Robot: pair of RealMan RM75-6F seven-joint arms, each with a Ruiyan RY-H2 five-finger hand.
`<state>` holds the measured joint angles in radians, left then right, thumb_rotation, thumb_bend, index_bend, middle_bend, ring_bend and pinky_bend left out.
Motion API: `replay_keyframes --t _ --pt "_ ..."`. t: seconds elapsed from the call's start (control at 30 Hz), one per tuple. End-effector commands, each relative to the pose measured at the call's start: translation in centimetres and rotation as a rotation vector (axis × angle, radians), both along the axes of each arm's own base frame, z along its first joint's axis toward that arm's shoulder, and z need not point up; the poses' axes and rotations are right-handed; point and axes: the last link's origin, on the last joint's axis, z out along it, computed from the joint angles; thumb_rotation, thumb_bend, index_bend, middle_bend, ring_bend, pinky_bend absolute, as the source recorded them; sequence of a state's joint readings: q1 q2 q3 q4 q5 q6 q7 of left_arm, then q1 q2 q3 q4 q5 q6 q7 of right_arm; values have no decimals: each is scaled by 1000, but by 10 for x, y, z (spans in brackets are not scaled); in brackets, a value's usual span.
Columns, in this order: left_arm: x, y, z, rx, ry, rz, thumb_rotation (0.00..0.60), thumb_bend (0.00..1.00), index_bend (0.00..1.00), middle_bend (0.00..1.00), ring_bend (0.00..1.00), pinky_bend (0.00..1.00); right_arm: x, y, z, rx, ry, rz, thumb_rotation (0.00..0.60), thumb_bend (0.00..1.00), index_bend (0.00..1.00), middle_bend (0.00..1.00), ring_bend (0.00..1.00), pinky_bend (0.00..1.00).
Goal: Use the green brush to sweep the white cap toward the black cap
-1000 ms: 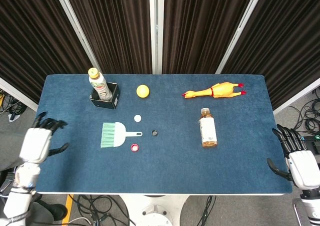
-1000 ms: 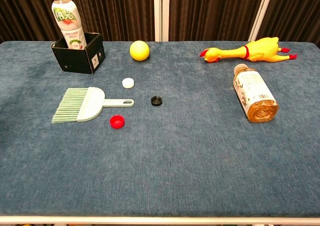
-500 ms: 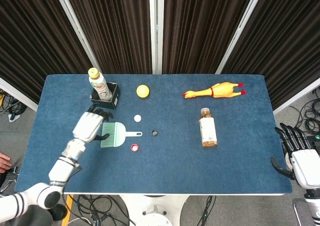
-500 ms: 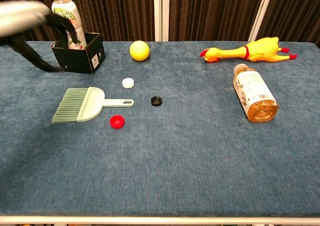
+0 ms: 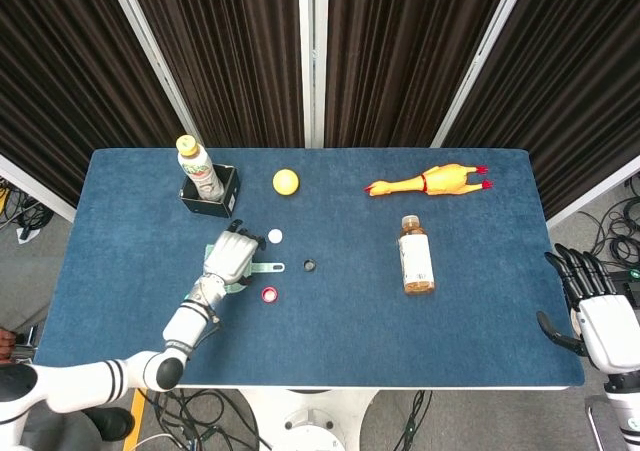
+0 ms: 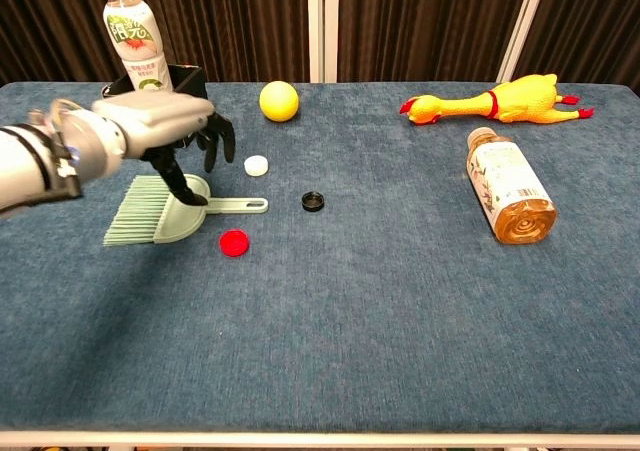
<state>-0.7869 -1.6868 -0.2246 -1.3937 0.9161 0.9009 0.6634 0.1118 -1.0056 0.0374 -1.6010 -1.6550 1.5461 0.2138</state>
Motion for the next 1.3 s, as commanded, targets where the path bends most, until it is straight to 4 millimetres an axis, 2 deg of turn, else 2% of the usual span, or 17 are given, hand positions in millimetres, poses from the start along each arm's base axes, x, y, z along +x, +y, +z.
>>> replay_keyframes --t 0.03,0.37,0.9,1.17,1.3 --pt "5 1 -13 -5 70 -23 600 184 369 469 312 132 1 -1 -1 1 5 5 600 253 0 0 0 0" --pt "11 5 -33 -31 102 8 600 258 370 466 311 132 -3 3 2 -10 9 -13 600 254 0 0 0 0" --pt "8 8 -39 -33 136 -8 600 261 364 427 311 132 -6 3 3 -18 10 -25 600 254 0 0 0 0" --pt "11 7 -42 -29 179 -28 600 262 431 470 311 132 -11 3 7 -47 17 -41 600 254 0 0 0 0" --pt "12 4 -45 -29 209 -39 600 262 430 472 311 133 -13 4 8 -48 13 -49 600 254 0 0 0 0"
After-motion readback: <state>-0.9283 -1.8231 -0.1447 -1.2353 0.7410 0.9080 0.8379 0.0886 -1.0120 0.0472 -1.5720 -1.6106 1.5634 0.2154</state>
